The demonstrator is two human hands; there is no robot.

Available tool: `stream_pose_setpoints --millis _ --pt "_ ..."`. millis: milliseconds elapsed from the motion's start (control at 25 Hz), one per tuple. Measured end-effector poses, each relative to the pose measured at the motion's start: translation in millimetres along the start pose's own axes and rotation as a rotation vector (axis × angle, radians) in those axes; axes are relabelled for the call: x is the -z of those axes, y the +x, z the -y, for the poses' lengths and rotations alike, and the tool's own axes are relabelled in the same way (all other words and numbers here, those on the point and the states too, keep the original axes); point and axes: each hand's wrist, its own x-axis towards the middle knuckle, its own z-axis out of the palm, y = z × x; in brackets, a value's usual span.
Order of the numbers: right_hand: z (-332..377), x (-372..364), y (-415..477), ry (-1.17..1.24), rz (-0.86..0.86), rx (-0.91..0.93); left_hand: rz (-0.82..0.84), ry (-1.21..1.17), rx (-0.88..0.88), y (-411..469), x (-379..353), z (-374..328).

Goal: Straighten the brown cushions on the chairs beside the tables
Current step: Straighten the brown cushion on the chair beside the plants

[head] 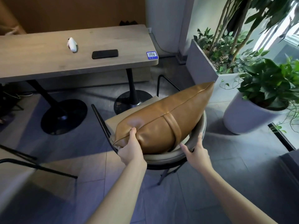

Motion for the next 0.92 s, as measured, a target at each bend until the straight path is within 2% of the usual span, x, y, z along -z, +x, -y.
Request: stream_pose_setpoints --millis 400,760,920 --pt "12.3 8.1 23.8 0.028 -0.009 0.005 0.114 0.081 -0.081 1.9 -15.3 -6.1" --pt "64.6 -64.4 11.0 0.064 -0.009 0.038 0.13 0.048 -0.105 64.2 -8.0 -72.5" --pt "92.7 -103.1 14.0 0.055 -0.062 0.083 0.107 0.033 -0.137 100.7 -13.5 -104.2"
